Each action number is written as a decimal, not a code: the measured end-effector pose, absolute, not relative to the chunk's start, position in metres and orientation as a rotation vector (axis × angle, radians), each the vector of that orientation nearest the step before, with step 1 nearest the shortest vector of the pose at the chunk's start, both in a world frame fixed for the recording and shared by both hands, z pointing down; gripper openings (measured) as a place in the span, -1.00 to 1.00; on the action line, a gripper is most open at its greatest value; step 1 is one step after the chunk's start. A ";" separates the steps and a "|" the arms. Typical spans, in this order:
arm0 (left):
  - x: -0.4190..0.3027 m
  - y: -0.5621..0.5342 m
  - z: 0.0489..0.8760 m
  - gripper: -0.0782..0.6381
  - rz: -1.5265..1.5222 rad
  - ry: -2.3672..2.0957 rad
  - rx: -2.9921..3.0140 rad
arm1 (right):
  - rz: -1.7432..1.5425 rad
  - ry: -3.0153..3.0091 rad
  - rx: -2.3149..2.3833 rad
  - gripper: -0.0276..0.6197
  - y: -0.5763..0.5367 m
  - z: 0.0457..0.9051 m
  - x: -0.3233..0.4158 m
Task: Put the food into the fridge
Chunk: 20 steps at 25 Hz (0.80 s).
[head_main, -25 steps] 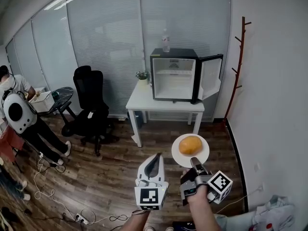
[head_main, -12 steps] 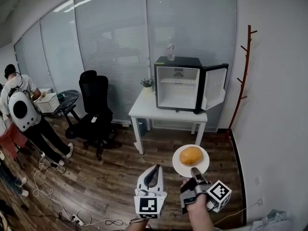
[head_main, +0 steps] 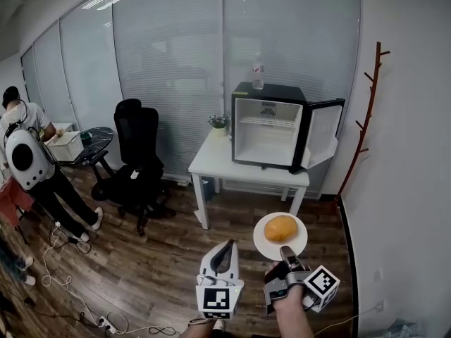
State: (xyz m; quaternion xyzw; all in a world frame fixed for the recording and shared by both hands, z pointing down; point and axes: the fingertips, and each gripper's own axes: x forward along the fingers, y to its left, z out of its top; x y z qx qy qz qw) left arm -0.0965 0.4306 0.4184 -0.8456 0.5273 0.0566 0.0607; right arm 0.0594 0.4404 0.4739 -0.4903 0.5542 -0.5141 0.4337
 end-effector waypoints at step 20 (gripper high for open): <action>-0.158 0.264 0.397 -0.71 0.234 1.514 -2.598 | -1.212 1.377 -1.250 -0.79 0.281 0.443 -0.002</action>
